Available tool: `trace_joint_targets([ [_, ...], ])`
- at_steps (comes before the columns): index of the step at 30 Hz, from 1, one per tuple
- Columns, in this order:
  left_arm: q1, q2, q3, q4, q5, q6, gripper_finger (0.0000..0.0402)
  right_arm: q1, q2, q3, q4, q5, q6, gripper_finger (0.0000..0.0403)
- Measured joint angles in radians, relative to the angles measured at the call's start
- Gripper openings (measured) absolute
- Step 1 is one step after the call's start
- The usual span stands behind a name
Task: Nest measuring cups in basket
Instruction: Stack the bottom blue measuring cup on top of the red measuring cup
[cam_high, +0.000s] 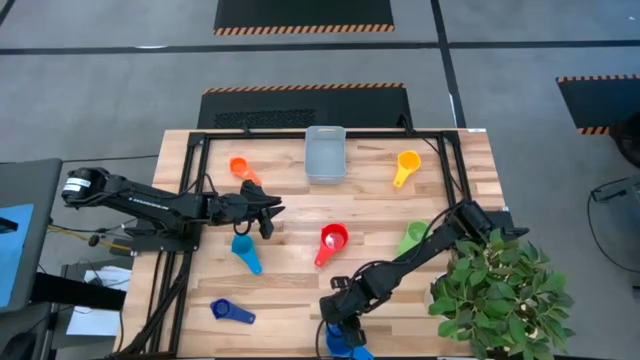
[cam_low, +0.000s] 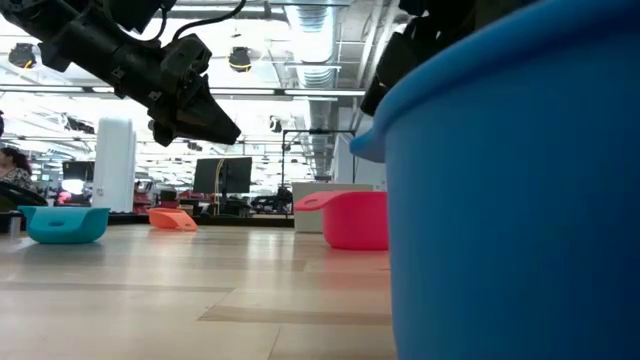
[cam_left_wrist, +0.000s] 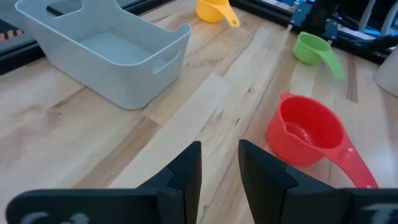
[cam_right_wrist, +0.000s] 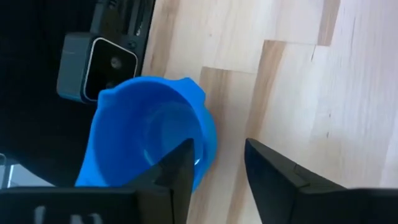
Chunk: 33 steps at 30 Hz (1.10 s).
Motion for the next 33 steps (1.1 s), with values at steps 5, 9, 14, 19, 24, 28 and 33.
trace_joint_targets([
  [5,0.0,0.0,0.0,0.0,-0.001,0.0,0.0093,0.0,0.0,-0.022,-0.002,-0.002,0.006,0.0149],
  [9,0.0,0.0,0.0,-0.001,-0.003,0.0,0.0093,-0.006,0.0,-0.023,0.0,-0.003,0.007,0.0143],
  [14,0.0,0.0,0.0,-0.001,-0.003,0.0,0.0093,-0.021,0.0,-0.023,-0.042,-0.002,0.016,0.0107],
  [19,0.0,0.0,0.0,-0.003,-0.002,0.004,0.0093,-0.057,-0.003,-0.023,-0.093,0.01,0.094,0.0028],
  [24,0.0,0.0,0.0,-0.015,-0.003,0.004,0.0093,-0.081,-0.045,-0.024,-0.157,0.048,0.196,0.0025],
  [28,0.0,0.0,0.0,-0.033,-0.018,0.005,0.0093,-0.101,-0.121,-0.025,-0.223,0.181,0.287,0.0031],
  [33,0.0,0.0,0.0,-0.038,-0.019,0.003,0.0093,-0.146,-0.221,-0.024,-0.321,0.403,0.461,0.0015],
])
